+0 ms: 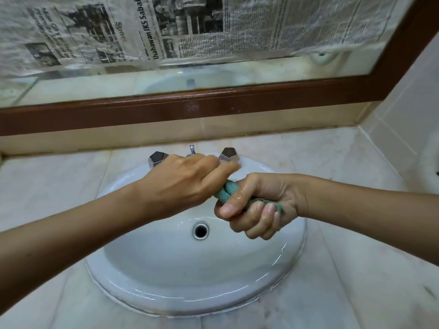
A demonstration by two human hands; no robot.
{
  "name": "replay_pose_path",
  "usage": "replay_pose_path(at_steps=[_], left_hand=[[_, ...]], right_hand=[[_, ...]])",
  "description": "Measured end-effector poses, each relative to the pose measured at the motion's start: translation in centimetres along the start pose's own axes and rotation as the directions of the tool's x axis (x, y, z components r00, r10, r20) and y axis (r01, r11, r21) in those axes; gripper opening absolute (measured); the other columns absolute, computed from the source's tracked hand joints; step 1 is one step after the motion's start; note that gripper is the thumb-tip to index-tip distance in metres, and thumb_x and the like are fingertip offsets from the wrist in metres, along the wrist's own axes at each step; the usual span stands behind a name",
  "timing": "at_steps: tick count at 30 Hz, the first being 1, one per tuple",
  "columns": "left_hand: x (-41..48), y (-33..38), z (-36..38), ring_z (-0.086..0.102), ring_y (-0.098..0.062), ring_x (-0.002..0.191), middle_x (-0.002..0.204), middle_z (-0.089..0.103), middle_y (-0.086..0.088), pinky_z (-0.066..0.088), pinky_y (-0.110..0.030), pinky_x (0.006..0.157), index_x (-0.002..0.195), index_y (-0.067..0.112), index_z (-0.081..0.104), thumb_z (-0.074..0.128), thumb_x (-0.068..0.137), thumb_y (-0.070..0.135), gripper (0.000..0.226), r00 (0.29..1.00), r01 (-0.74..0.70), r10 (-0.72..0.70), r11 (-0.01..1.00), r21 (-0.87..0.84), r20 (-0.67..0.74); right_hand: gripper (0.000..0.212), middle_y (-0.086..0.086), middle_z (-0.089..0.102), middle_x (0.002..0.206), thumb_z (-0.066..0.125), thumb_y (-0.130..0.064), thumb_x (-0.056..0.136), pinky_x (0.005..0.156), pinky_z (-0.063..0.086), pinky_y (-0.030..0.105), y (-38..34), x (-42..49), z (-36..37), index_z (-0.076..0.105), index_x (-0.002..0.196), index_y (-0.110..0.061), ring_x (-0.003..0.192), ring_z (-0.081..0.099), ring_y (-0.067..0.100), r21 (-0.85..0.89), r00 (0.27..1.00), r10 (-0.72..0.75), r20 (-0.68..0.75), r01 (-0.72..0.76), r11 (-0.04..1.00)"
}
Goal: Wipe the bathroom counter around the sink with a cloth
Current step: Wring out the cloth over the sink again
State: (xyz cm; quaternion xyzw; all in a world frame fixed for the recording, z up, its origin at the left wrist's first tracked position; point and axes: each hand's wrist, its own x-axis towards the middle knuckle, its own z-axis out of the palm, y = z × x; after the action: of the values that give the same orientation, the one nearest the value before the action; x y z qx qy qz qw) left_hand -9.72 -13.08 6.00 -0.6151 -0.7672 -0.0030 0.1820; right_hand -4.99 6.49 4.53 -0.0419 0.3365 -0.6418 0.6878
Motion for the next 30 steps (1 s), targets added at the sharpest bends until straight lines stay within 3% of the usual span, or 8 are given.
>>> replay_pose_path(at_steps=[4,6,8,11,16,19,23,30], left_hand=[[-0.7,0.9,0.3,0.046,-0.029,0.038,0.057,0.052,-0.008,0.037,-0.028,0.032,0.091,0.004,0.062,0.062,0.080,0.005,0.010,0.997,-0.013,0.010,0.999,0.043,0.082],[-0.3,1.9,0.3,0.045,-0.029,0.032,0.049,0.053,-0.006,0.026,-0.019,0.035,0.070,0.008,0.059,0.079,0.065,0.024,0.026,0.981,0.082,-0.089,0.995,0.048,0.170],[0.7,3.3,0.1,0.055,-0.031,0.042,0.057,0.060,-0.006,0.019,-0.020,0.042,0.070,0.010,0.061,0.077,0.064,0.034,0.030,0.928,0.209,-0.230,0.973,0.101,0.292],[1.2,5.0,1.4,0.061,-0.034,0.079,0.088,0.063,-0.009,0.032,-0.029,0.056,0.092,0.014,0.063,0.058,0.081,0.027,0.018,0.765,0.435,-0.438,0.892,0.123,0.471],[-0.4,6.4,4.6,0.046,-0.025,0.064,0.070,0.050,-0.005,0.030,-0.029,0.053,0.069,0.013,0.048,0.059,0.080,0.024,0.019,0.574,0.761,-0.590,0.640,-0.104,0.568],[-0.4,6.7,6.2,0.041,-0.017,0.049,0.053,0.045,0.001,0.028,-0.023,0.047,0.053,0.015,0.044,0.062,0.076,0.016,0.029,0.419,0.907,-0.571,0.299,-0.296,0.706],[-0.4,6.9,7.0,0.029,-0.017,0.040,0.042,0.036,-0.002,0.024,-0.020,0.044,0.044,0.014,0.045,0.060,0.075,0.001,0.037,0.289,0.921,-0.420,-0.124,-0.369,0.861],[-0.5,7.3,6.6,0.019,-0.014,0.037,0.043,0.026,-0.001,0.016,-0.016,0.043,0.051,0.017,0.030,0.059,0.079,0.000,0.044,0.227,0.876,-0.210,-0.382,-0.294,0.951]], right_hand=[[0.036,-0.008,0.034,0.051,0.069,-0.015,0.073,0.037,0.023,0.012,1.0,-0.1,0.1,0.033,0.068,-0.014,0.039,0.024,0.004,-0.088,0.992,-0.051,-0.117,0.041,0.995],[0.042,-0.008,0.028,0.047,0.066,-0.006,0.073,0.038,0.019,0.010,1.6,0.1,0.3,0.027,0.064,-0.017,0.036,0.025,0.002,-0.183,0.950,-0.064,-0.306,0.007,0.983],[0.044,-0.006,0.020,0.044,0.061,0.000,0.079,0.041,0.015,0.010,1.9,0.8,0.6,0.028,0.057,-0.018,0.033,0.019,0.005,-0.315,0.831,-0.099,-0.547,-0.095,0.944],[0.036,0.000,0.025,0.038,0.059,0.005,0.073,0.044,0.019,0.014,2.3,2.6,0.5,0.034,0.055,-0.013,0.032,0.021,0.012,-0.479,0.607,-0.222,-0.763,-0.301,0.824],[0.013,0.003,0.051,0.057,0.058,-0.003,0.070,0.045,0.032,0.022,2.9,5.1,-0.9,0.052,0.066,-0.013,0.046,0.047,0.020,-0.654,0.370,-0.555,-0.745,-0.569,0.499],[0.011,0.001,0.048,0.072,0.063,-0.013,0.072,0.051,0.040,0.028,2.9,5.4,-1.8,0.058,0.083,-0.014,0.067,0.054,0.026,-0.698,0.415,-0.649,-0.638,-0.668,0.259],[0.029,-0.002,0.040,0.072,0.070,-0.031,0.075,0.047,0.028,0.028,2.9,5.3,-2.5,0.053,0.094,-0.017,0.069,0.043,0.025,-0.690,0.484,-0.688,-0.540,-0.723,0.033],[0.046,0.014,0.063,0.093,0.065,-0.038,0.079,0.062,0.032,0.031,3.1,5.4,-3.2,0.050,0.114,-0.012,0.072,0.049,0.031,-0.638,0.547,-0.737,-0.397,-0.742,-0.207]])
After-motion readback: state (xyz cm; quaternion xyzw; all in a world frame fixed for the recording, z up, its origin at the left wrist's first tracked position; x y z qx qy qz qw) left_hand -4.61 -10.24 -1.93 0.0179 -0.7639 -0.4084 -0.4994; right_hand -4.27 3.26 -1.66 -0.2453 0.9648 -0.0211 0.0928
